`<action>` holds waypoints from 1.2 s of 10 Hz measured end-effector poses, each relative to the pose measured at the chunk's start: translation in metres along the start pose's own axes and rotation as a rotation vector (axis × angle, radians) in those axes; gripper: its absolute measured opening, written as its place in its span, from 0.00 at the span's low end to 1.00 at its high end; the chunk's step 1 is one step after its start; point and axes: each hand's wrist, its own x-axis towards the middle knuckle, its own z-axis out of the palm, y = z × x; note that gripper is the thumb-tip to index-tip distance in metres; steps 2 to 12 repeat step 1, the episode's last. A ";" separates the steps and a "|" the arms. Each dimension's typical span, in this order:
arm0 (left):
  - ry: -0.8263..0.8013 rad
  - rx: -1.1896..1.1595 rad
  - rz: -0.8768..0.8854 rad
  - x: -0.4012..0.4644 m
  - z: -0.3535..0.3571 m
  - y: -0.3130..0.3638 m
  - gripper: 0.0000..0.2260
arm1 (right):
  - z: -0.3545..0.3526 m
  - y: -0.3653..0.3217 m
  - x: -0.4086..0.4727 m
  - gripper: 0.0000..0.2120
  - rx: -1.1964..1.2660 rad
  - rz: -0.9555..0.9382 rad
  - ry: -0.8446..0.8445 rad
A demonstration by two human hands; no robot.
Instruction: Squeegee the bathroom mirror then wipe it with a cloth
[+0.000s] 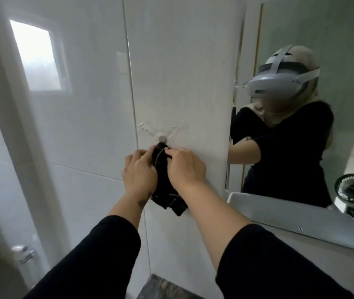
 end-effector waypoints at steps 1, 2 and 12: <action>-0.083 -0.026 -0.034 -0.032 -0.008 -0.007 0.27 | -0.001 0.014 -0.029 0.23 0.111 -0.017 -0.071; -0.083 -0.026 -0.034 -0.032 -0.008 -0.007 0.27 | -0.001 0.014 -0.029 0.23 0.111 -0.017 -0.071; -0.083 -0.026 -0.034 -0.032 -0.008 -0.007 0.27 | -0.001 0.014 -0.029 0.23 0.111 -0.017 -0.071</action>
